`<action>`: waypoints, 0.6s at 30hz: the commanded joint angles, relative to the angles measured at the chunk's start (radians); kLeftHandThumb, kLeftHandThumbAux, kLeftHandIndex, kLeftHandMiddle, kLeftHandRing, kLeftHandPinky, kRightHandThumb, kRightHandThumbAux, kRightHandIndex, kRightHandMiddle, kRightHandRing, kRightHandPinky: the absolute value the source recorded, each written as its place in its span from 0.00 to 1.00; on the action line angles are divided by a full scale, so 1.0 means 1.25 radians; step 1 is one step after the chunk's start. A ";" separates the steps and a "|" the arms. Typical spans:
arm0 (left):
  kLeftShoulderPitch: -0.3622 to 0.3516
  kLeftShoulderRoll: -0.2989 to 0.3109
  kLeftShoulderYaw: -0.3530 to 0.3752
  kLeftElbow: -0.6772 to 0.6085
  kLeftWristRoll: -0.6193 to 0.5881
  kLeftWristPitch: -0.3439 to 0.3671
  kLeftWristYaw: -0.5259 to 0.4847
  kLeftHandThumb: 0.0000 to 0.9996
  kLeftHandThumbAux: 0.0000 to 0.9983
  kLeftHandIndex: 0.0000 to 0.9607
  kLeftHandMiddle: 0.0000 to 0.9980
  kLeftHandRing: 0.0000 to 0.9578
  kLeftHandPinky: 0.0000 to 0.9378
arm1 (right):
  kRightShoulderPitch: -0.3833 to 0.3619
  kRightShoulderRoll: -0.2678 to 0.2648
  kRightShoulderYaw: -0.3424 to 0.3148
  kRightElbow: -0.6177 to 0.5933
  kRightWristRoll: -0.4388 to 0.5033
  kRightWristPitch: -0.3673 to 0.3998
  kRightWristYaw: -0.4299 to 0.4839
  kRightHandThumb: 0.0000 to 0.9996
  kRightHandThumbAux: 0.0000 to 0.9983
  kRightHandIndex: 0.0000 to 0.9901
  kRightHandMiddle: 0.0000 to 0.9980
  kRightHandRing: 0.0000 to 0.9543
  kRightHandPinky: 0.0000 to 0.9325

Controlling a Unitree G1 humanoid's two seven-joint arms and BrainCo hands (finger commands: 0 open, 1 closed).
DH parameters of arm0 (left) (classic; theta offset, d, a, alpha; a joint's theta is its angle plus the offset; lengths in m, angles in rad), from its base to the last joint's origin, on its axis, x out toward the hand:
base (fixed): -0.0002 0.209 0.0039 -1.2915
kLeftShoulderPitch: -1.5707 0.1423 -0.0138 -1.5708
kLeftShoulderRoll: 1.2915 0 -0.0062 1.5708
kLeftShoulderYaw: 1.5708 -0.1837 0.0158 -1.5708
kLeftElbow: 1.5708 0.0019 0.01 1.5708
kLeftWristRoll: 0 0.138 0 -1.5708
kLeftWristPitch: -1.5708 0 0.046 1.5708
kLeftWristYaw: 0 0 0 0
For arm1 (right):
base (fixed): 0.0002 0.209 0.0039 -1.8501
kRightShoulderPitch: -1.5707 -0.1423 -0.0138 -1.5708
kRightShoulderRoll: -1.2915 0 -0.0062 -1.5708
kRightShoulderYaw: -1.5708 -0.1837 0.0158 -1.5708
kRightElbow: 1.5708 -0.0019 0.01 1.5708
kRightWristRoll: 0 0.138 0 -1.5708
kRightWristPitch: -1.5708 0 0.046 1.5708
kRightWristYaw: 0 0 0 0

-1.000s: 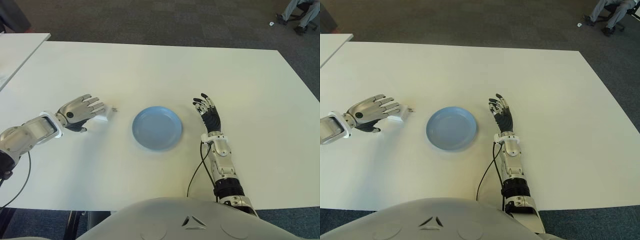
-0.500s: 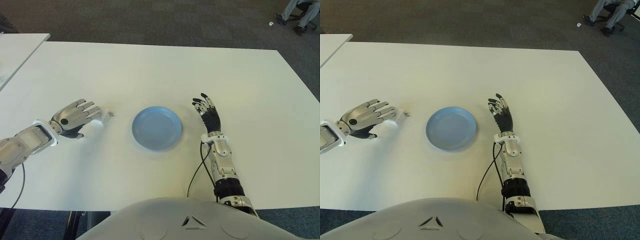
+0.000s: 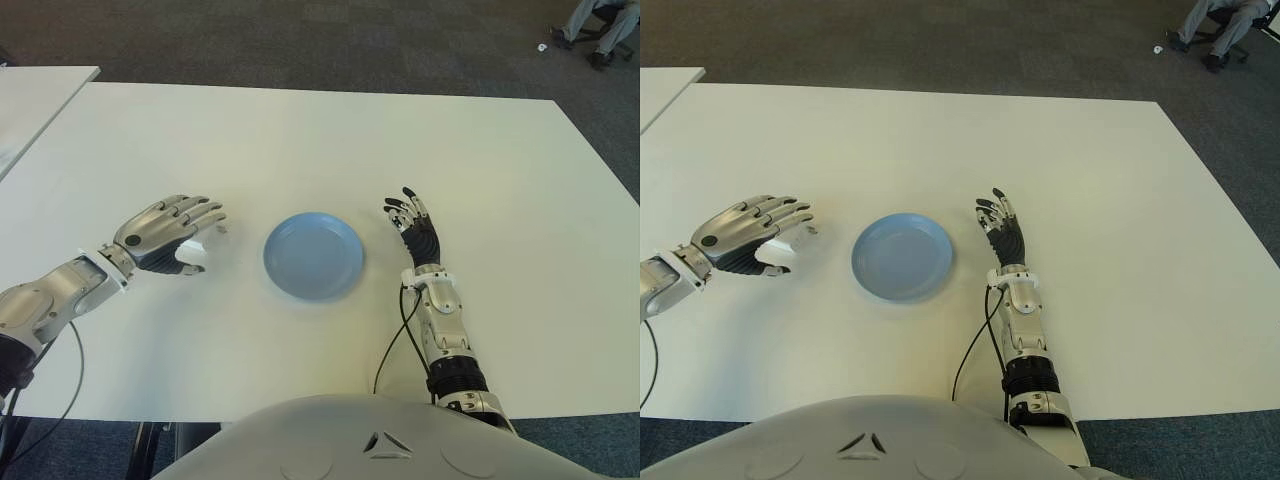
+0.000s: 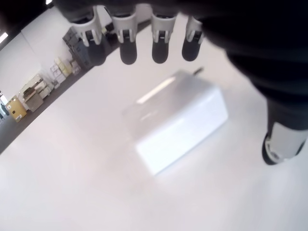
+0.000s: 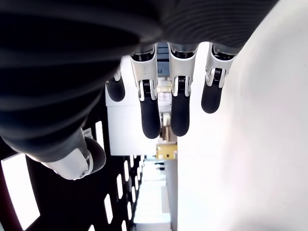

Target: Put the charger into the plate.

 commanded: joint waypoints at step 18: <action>-0.111 -0.121 0.074 0.145 -0.125 -0.140 -0.027 0.30 0.44 0.01 0.03 0.05 0.08 | -0.041 0.011 0.004 0.140 -0.026 -0.113 -0.051 0.03 0.56 0.00 0.28 0.27 0.19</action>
